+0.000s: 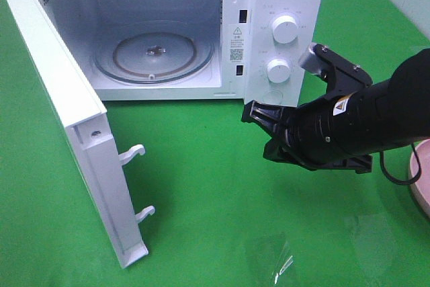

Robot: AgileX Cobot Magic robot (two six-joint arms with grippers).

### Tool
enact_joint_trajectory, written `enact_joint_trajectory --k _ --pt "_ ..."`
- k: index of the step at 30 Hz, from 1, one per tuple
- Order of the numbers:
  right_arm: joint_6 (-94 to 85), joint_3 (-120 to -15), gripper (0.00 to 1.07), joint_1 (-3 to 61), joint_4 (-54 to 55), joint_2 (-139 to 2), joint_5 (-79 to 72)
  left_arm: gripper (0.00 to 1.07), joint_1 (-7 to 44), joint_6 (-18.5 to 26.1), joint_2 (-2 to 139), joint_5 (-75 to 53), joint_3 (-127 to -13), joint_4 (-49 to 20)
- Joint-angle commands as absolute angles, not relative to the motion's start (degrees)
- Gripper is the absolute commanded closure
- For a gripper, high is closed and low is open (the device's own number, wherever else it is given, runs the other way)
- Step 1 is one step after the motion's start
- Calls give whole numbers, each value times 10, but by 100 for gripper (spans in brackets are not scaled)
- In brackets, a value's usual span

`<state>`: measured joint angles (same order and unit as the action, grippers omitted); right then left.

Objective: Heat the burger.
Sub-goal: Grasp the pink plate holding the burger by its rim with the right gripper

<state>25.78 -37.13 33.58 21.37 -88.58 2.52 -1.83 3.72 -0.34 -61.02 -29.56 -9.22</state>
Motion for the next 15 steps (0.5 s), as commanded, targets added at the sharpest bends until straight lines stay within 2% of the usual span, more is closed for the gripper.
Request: enact_joint_trajectory --k 1,9,15 --pt "245 -396 100 334 134 -867 112 19 -18 36 -6 -613 -296 -96" --pt "199 -461 98 334 45 -854 254 19 -18 36 -6 -613 -296 -96" --pt "76 -506 96 334 10 -854 347 19 -18 36 -6 -613 -296 -96"
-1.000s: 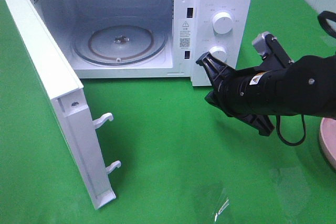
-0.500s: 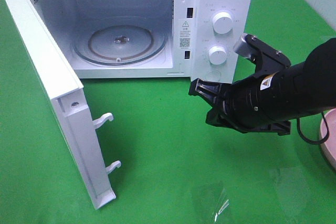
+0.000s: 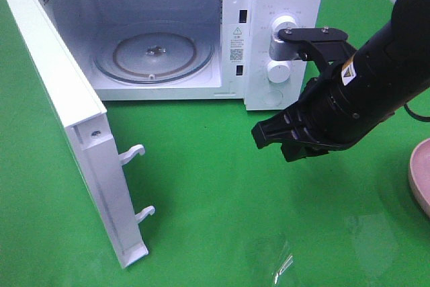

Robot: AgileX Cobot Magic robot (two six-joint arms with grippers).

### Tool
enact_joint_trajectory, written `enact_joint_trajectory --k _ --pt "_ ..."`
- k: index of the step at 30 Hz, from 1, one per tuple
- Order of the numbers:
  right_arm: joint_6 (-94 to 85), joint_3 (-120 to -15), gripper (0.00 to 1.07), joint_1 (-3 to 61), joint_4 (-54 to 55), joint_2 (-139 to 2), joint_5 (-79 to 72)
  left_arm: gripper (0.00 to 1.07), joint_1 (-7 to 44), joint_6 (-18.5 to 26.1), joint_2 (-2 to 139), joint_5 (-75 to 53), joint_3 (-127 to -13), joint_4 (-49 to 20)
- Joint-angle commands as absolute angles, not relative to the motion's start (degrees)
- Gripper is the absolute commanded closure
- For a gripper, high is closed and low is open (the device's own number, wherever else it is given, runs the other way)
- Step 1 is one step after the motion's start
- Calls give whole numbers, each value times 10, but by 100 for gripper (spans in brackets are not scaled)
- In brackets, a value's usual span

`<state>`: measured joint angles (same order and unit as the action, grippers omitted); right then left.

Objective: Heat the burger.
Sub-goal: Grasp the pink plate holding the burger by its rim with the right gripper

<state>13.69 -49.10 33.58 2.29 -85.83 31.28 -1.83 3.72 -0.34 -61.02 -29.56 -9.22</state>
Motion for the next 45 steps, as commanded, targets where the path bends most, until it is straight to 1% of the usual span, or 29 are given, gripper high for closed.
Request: enact_joint_trajectory --k 1,2,3,4,5,7,10,13,16,17,19,20,23,25,26,29,35,36,37,38,39,40,45 --pt "76 -506 96 334 10 -854 347 19 -18 36 -6 -613 -296 -96" --pt "30 -513 95 334 10 -854 363 19 -18 36 -6 -613 -296 -96" --pt "30 -513 95 334 10 -854 363 19 -18 36 -6 -613 -296 -96" --pt "-29 -518 94 334 10 -854 375 19 -18 36 -6 -613 -296 -96" --pt "-29 -518 94 334 10 -854 375 19 -18 36 -6 -613 -296 -96" --pt "-125 -521 93 334 10 -854 388 19 -18 36 -6 -613 -296 -96" --pt "-147 -521 93 334 10 -854 391 19 -18 36 -6 -613 -296 -96" --pt "-241 -521 93 334 8 -854 394 19 -18 36 -6 -613 -296 -96" --pt "-280 -521 93 334 9 -854 393 19 -18 36 -6 -613 -296 -96" --pt "-323 -521 92 334 9 -854 387 19 -18 36 -6 -613 -296 -96" --pt "-339 -521 92 334 9 -854 382 19 -18 36 -6 -613 -296 -96" --pt "-391 -521 91 334 9 -854 364 19 -18 36 -6 -613 -296 -96" --pt "-410 -521 90 334 8 -854 360 19 -18 36 -6 -613 -296 -96" --pt "-482 -521 89 334 8 -854 336 19 -18 36 -6 -613 -296 -96" --pt "-482 -521 89 334 8 -854 336 19 -18 36 -6 -613 -296 -96" --pt "-560 -521 86 334 8 -854 320 19 -18 36 -6 -613 -296 -96" --pt "-633 -521 83 334 8 -854 303 19 -18 36 -6 -613 -296 -96" --pt "-650 -521 80 334 8 -854 301 19 -18 36 -6 -613 -296 -96" --pt "-650 -521 80 334 8 -854 301 19 -18 36 -6 -613 -296 -96" --pt "-662 -521 76 334 8 -854 301 19 -18 36 -6 -613 -296 -96" --pt "-662 -521 76 334 8 -854 301 19 -18 36 -6 -613 -296 -96" --pt "-663 -521 74 334 8 -854 301 19 -18 36 -6 -613 -296 -96" --pt "-663 -521 73 334 8 -854 304 19 -18 36 -6 -613 -296 -96"
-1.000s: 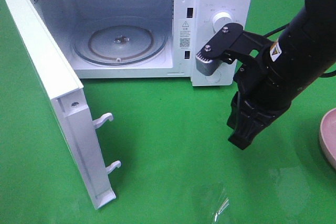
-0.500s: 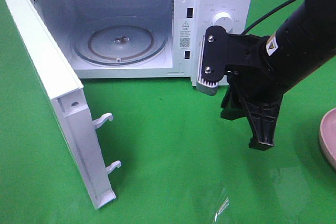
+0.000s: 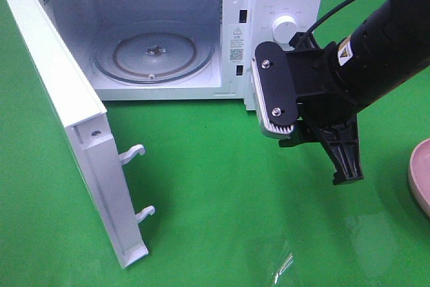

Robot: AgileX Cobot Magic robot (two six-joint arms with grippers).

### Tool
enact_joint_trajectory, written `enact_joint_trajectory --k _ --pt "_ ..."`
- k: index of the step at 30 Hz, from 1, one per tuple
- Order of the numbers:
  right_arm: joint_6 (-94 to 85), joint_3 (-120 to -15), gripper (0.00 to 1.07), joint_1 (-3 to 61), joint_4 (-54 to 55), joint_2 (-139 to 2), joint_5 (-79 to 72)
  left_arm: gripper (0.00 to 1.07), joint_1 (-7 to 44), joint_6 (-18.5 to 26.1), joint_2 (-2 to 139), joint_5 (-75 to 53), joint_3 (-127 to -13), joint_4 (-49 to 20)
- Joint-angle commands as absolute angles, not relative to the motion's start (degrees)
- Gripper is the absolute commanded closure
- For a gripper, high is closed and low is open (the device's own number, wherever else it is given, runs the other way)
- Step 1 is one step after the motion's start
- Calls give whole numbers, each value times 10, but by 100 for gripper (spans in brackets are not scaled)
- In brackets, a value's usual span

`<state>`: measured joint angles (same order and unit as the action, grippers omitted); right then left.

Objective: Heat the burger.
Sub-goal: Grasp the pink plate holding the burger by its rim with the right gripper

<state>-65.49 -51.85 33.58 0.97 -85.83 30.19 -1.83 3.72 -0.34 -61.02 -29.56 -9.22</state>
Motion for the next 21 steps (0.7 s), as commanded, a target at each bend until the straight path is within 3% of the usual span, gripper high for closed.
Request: enact_joint_trajectory --k 1,21 --pt "-663 -521 73 334 8 -854 307 19 -18 36 -6 -613 -296 -96" --pt "-624 -516 72 335 0 -766 363 19 -18 36 -6 -613 -296 -96"
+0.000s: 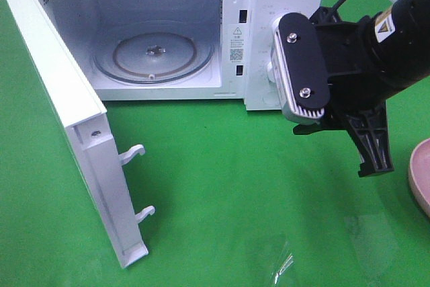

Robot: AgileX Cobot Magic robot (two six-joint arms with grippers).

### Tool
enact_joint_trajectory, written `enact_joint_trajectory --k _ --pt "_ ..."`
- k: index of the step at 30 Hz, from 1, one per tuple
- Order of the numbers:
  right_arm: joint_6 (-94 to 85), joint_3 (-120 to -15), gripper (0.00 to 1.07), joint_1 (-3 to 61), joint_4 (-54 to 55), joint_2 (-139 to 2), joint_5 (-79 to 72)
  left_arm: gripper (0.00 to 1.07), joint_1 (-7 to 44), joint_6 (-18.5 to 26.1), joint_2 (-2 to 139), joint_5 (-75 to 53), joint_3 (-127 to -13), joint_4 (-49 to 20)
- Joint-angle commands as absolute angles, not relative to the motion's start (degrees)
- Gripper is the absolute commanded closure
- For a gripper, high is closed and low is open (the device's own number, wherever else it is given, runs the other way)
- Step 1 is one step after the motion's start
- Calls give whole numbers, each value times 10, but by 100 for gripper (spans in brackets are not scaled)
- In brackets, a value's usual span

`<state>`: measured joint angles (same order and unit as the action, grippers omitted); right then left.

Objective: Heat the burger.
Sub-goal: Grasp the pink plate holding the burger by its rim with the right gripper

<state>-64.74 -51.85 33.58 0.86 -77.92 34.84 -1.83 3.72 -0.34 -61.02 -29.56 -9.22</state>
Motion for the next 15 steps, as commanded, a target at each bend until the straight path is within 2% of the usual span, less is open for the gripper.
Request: enact_joint_trajectory --k 1,3,5,8,9,10,11,15 --pt "-624 -516 72 335 0 -766 363 19 -18 36 -6 -613 -296 -96" --pt "-600 -514 69 335 -15 -760 372 19 -18 36 -6 -613 -296 -96" --pt "-538 -513 59 335 -42 -750 389 19 -18 36 -6 -613 -296 -96" --pt "-506 -513 56 334 -51 -747 400 19 -18 36 -6 -613 -296 -96" --pt "-494 -513 49 334 -53 -747 406 19 -18 35 -6 -613 -296 -96" --pt "-494 -513 49 334 -53 -747 406 19 -18 35 -6 -613 -296 -96" --pt "-466 -513 43 333 -59 -747 422 19 -18 35 -6 -613 -296 -96" --pt "-426 -513 36 323 -65 -747 445 19 -18 35 -6 -613 -296 -96"
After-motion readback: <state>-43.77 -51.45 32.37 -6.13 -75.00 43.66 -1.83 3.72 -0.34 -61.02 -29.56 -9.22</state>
